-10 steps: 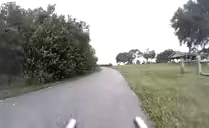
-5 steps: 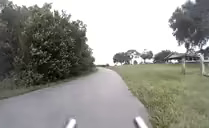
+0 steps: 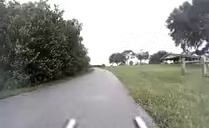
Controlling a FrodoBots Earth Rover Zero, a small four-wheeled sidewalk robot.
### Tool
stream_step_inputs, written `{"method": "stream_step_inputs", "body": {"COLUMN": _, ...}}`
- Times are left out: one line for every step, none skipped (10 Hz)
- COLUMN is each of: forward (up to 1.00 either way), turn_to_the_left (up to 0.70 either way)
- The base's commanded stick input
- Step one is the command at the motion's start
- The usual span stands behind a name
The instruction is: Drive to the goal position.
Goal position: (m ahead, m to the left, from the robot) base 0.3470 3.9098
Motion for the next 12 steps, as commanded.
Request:
{"method": "stream_step_inputs", "body": {"forward": 0.7, "turn_to_the_left": 0.0}}
{"method": "stream_step_inputs", "body": {"forward": 0.7, "turn_to_the_left": 0.0}}
{"method": "stream_step_inputs", "body": {"forward": 0.7, "turn_to_the_left": 0.0}}
{"method": "stream_step_inputs", "body": {"forward": 0.7, "turn_to_the_left": 0.0}}
{"method": "stream_step_inputs", "body": {"forward": 0.7, "turn_to_the_left": 0.0}}
{"method": "stream_step_inputs", "body": {"forward": 0.7, "turn_to_the_left": 0.0}}
{"method": "stream_step_inputs", "body": {"forward": 0.7, "turn_to_the_left": 0.0}}
{"method": "stream_step_inputs", "body": {"forward": 0.7, "turn_to_the_left": -0.14}}
{"method": "stream_step_inputs", "body": {"forward": 0.7, "turn_to_the_left": -0.14}}
{"method": "stream_step_inputs", "body": {"forward": 0.7, "turn_to_the_left": -0.14}}
{"method": "stream_step_inputs", "body": {"forward": 0.7, "turn_to_the_left": -0.14}}
{"method": "stream_step_inputs", "body": {"forward": 0.7, "turn_to_the_left": -0.14}}
